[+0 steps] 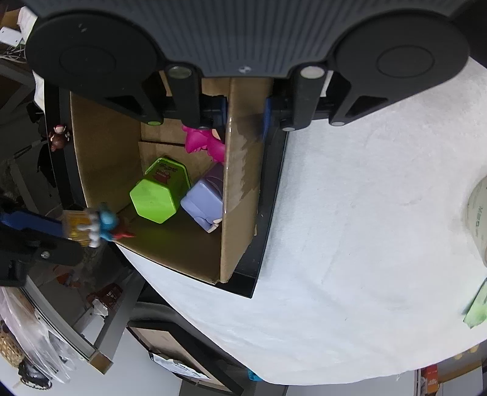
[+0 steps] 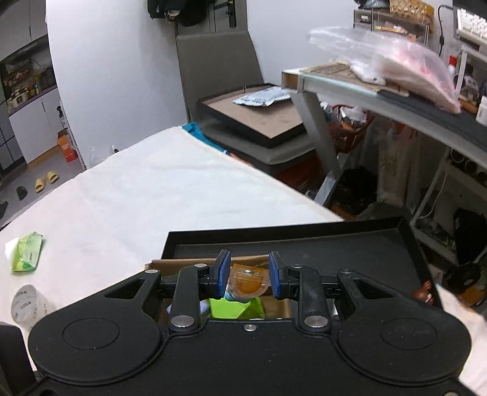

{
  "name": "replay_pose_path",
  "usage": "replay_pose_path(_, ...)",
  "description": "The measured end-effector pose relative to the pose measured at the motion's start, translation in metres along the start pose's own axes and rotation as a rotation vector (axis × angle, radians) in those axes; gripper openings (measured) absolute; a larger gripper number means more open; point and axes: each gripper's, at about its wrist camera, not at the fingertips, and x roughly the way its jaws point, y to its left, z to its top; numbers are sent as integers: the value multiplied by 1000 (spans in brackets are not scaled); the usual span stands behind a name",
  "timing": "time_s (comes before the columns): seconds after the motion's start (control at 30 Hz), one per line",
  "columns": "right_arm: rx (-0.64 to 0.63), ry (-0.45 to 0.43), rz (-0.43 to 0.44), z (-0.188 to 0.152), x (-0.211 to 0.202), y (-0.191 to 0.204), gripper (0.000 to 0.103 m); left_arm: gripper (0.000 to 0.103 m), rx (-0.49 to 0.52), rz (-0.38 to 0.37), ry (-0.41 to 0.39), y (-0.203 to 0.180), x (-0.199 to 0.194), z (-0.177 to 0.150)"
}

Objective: Organize rigid objects
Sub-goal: 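Carry the blue figurine into the box and open the right gripper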

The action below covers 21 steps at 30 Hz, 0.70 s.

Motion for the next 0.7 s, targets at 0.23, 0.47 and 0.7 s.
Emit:
replay_pose_path(0.23, 30, 51, 76, 0, 11, 14, 27, 20, -10, 2, 0, -1, 0, 0)
replay_pose_path(0.47, 33, 121, 130, -6, 18, 25, 27, 20, -12, 6, -3, -1, 1, 0)
replay_pose_path(0.7, 45, 219, 137, -22, 42, 25, 29, 20, -5, 12, -7, -2, 1, -1)
